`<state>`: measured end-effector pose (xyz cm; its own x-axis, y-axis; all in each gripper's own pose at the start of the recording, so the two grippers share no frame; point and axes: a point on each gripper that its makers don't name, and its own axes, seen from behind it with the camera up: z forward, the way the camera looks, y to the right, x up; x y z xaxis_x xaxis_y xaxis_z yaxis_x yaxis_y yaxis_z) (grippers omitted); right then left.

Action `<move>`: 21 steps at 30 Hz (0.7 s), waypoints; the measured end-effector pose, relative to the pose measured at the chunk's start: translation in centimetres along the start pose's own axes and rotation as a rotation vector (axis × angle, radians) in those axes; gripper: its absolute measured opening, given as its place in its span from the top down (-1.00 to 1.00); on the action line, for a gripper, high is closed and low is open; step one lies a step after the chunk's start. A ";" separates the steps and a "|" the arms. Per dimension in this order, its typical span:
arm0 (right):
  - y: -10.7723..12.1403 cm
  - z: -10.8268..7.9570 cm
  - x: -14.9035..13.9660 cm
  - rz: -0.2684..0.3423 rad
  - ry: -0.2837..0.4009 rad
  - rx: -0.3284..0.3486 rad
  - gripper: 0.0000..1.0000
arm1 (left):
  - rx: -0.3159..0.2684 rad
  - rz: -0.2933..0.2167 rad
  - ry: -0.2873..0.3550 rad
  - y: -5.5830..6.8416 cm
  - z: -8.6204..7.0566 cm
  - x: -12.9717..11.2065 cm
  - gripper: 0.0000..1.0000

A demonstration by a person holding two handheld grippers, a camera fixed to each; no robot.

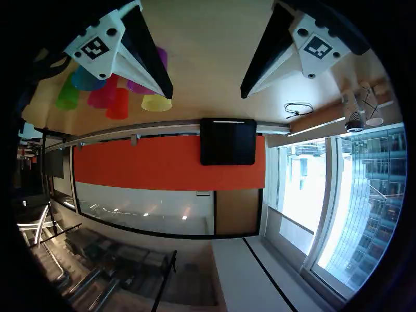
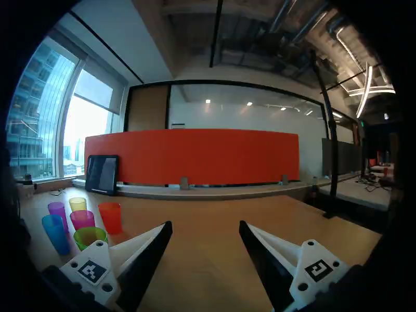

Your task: Pour water

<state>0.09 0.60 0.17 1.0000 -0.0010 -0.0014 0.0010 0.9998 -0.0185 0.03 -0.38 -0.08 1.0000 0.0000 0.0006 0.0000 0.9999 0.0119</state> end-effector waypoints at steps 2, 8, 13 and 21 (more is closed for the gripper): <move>0.0 0.0 0.0 0.000 0.000 0.000 -0.99 | 0.000 0.000 0.000 0.0 0.0 0.0 -0.93; -0.1 0.0 0.1 -0.001 0.000 0.001 -0.99 | 0.000 0.000 0.000 0.0 0.0 0.0 -0.93; -0.1 0.0 0.0 0.000 -0.002 0.002 -0.99 | 0.000 0.000 0.000 -0.1 0.0 0.0 -0.93; -0.1 0.1 0.0 0.000 -0.002 0.001 -0.99 | 0.000 0.000 0.000 -0.1 0.0 0.0 -0.93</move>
<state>0.06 0.48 0.24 1.0000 -0.0006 0.0005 0.0006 0.9999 -0.0171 0.02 -0.43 -0.09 1.0000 0.0001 0.0006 -0.0001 0.9999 0.0120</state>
